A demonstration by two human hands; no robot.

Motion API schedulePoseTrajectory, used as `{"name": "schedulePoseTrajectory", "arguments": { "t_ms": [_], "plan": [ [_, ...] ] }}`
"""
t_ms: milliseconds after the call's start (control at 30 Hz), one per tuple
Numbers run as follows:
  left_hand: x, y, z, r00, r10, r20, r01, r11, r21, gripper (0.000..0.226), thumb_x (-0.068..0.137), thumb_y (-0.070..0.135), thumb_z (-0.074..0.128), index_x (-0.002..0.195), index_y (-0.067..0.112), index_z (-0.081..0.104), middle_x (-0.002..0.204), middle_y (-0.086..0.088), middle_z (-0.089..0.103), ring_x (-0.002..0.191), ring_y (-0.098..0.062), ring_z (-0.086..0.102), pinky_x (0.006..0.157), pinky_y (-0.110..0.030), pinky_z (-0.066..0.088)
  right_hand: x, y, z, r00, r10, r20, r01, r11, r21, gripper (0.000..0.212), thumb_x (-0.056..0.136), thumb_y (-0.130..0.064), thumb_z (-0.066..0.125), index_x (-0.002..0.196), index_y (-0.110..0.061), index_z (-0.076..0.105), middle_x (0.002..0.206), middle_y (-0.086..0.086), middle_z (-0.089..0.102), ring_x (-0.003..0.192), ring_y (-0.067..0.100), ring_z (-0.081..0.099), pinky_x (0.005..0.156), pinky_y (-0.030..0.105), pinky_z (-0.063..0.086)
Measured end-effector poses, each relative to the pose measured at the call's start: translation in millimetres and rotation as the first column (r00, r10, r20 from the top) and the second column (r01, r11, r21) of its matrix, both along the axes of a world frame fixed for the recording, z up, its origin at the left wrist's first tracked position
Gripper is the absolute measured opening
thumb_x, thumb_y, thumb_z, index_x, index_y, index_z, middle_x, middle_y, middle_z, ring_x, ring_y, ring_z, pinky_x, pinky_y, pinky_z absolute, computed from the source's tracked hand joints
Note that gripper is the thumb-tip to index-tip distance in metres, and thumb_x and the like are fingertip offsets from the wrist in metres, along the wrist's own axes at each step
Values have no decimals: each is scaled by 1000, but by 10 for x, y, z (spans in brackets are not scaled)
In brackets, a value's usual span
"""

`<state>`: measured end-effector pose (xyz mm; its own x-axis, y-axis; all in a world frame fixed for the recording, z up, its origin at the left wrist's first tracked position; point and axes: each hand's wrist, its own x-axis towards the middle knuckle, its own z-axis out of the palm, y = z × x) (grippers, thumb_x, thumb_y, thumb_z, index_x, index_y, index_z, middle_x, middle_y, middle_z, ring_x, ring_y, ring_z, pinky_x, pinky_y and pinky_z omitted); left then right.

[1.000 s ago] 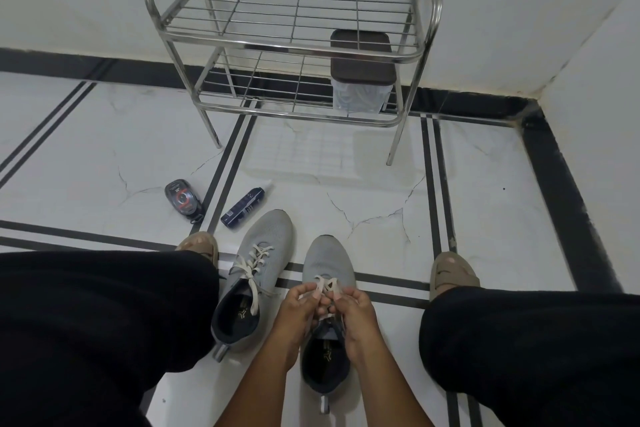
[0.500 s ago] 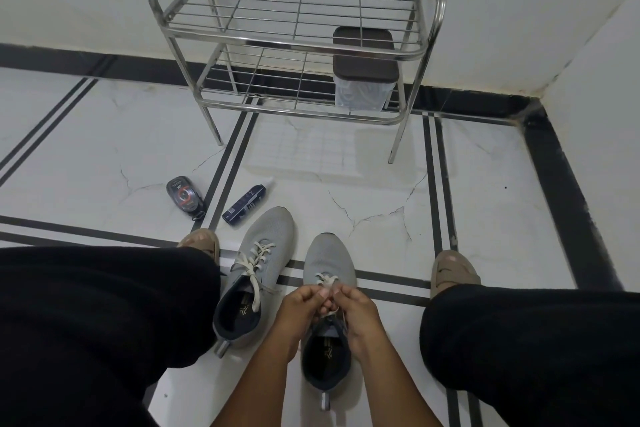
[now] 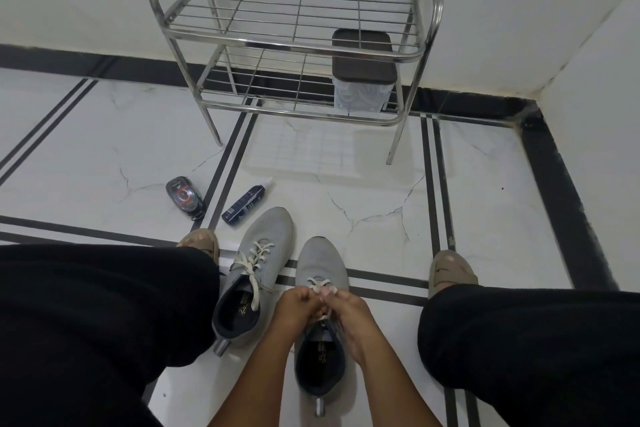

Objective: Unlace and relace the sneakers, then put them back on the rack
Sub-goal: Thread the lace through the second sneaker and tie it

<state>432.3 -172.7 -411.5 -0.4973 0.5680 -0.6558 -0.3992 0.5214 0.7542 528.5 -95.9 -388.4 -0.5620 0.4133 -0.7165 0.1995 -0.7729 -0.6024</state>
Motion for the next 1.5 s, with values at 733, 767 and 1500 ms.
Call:
{"name": "schedulePoseTrajectory", "arguments": {
  "t_ms": [733,767,1500],
  "plan": [
    [30,-44,92,969,-49,-244,17,991,-131,25,85,-1,53,76,22,58,81,-9,68,71,-20,65,60,-26,55,-26,-182,153,595,70,800,-801,126,585,9,96,-17,47,103,-17,51,105,3,52,79,19,56,64,29,42],
    [28,-44,99,964,-90,-250,59,990,-127,30,89,-2,49,76,23,60,85,-9,67,73,-18,63,61,-22,52,5,-213,127,598,67,799,-801,89,592,11,97,-17,47,107,-16,50,107,3,51,77,18,54,62,27,40],
    [106,-289,52,835,-407,-370,165,827,-537,23,93,17,44,101,9,64,107,-10,65,100,-29,59,79,-30,45,258,-44,93,513,143,846,-759,537,369,22,94,-28,52,103,-12,65,106,7,67,96,23,62,69,25,45]
  ]
}}
